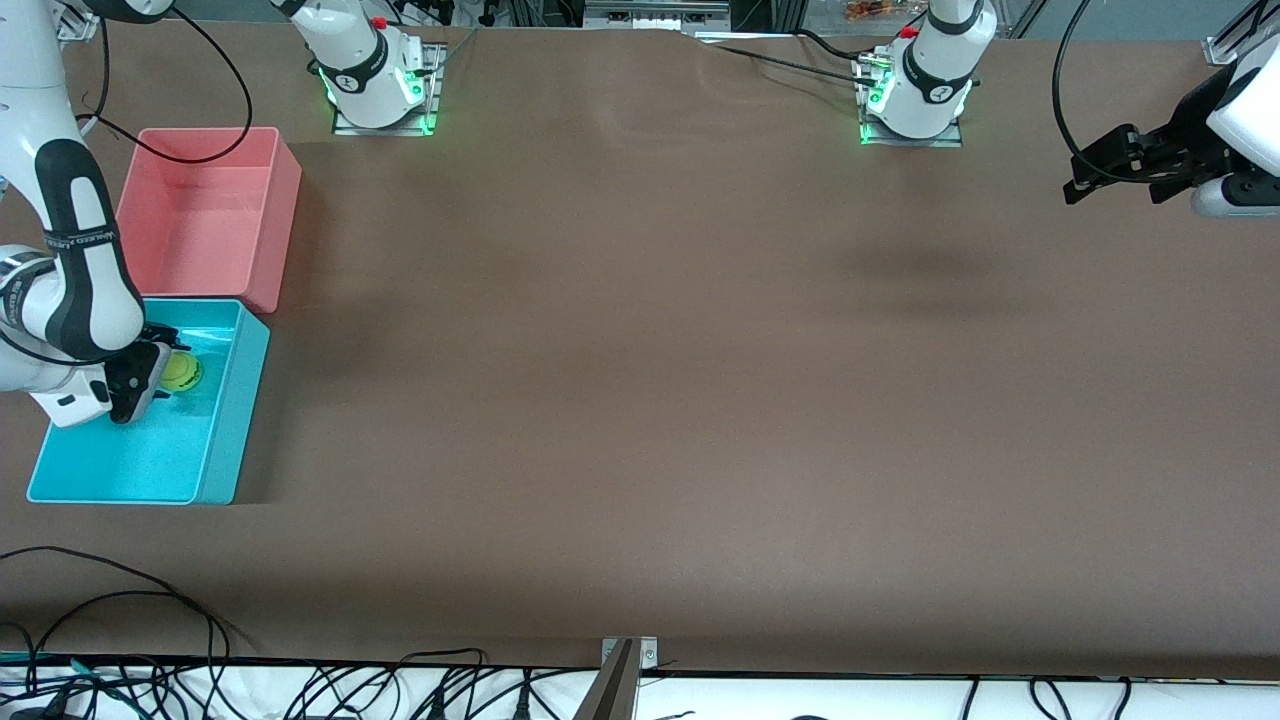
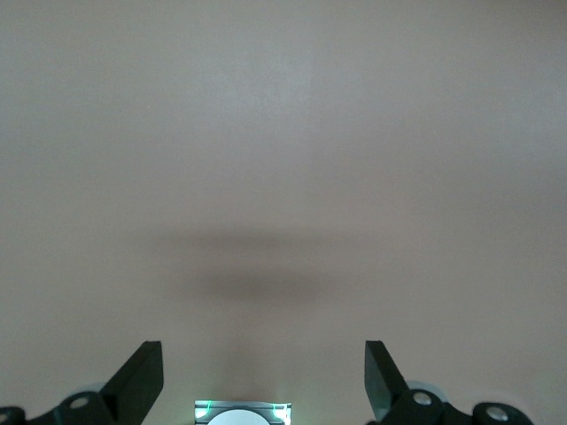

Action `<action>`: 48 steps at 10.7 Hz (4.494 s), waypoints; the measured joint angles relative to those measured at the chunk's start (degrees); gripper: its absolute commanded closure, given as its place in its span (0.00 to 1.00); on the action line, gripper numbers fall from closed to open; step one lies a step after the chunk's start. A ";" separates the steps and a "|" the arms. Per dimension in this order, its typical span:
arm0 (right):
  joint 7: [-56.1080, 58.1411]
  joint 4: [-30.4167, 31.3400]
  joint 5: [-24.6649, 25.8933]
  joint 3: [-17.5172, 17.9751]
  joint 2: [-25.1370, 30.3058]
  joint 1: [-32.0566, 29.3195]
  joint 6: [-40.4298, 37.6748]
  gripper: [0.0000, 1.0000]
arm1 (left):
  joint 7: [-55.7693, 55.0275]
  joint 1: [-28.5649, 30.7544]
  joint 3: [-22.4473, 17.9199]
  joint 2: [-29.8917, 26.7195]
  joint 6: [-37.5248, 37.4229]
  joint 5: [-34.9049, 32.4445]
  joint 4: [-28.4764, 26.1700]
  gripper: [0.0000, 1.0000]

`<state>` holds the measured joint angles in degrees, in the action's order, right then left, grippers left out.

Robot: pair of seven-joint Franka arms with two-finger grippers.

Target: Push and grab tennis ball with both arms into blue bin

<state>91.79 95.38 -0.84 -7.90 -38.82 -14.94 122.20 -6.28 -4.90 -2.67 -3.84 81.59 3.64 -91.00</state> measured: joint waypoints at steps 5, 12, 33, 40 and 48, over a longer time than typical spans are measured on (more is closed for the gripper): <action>-0.86 3.16 -0.22 6.29 13.61 0.38 -4.94 0.00 | -0.04 0.28 -0.39 0.00 0.00 0.00 0.08 0.00; -48.59 8.15 2.99 19.05 32.10 2.45 -13.92 0.00 | -0.05 0.25 -0.34 0.01 -0.01 0.01 0.15 0.00; -85.08 -4.47 -1.08 2.67 36.56 20.44 -26.53 0.00 | -0.05 1.14 -0.94 1.26 -0.02 0.00 0.16 0.00; -85.44 -4.52 -1.12 5.86 36.65 17.23 -28.74 0.00 | -0.05 1.14 -0.89 1.26 0.37 0.00 0.16 0.00; -86.95 -4.53 -0.29 7.72 36.75 17.19 -24.94 0.00 | -0.05 1.14 -0.87 1.26 0.41 0.00 0.16 0.00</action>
<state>4.84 90.85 -1.13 -0.18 -2.07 2.25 97.25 -6.33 -3.76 -3.55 -2.58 81.99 3.65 -90.84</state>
